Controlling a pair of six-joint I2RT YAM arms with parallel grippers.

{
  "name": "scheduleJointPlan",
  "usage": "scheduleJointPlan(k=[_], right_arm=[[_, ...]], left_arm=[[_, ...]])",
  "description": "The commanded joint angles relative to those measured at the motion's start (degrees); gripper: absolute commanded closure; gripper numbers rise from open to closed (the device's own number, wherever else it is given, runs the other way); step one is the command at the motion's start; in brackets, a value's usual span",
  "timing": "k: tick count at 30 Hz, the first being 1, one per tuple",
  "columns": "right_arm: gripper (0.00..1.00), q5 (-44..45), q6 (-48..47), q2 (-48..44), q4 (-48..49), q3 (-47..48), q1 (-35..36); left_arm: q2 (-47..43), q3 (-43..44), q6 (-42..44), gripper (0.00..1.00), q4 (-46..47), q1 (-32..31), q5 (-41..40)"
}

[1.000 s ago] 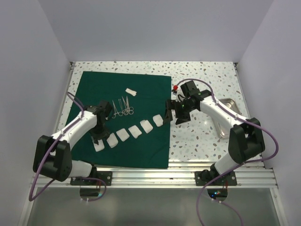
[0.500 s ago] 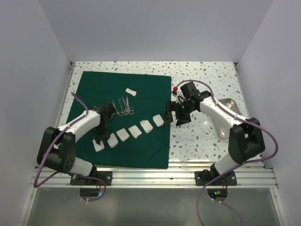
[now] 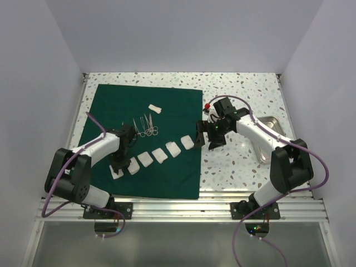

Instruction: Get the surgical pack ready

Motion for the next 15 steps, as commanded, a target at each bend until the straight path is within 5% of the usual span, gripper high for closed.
scheduleJointPlan(k=[1,15], right_arm=[[0.11,-1.05,-0.70,-0.43,0.53,-0.23,0.25],[0.11,-1.23,-0.53,-0.78,0.62,-1.29,0.25]], left_arm=[[0.15,-0.75,1.10,0.66,3.37,-0.39,-1.80],[-2.49,1.19,0.93,0.68,1.00,-1.00,-2.94]])
